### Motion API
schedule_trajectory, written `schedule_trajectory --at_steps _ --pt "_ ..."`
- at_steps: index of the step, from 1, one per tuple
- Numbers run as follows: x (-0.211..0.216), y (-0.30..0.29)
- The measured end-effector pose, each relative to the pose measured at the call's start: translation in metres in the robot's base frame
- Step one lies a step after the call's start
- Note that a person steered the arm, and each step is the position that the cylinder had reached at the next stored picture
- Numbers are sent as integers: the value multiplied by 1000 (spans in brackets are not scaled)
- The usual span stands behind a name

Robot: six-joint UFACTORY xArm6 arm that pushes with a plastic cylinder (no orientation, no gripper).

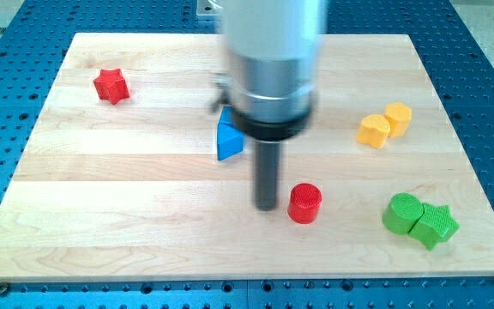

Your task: Place the red circle left to the green circle

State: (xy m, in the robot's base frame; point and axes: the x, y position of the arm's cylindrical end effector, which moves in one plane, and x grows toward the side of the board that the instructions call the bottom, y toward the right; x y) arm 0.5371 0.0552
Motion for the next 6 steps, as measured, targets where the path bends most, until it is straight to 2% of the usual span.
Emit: schedule_trajectory --at_steps 1,2,3,4,5,6 --pt "-1 55" --pt "1 68" --pt "18 7" --pt "24 -117" --pt "-48 -261" --pt "-128 -334"
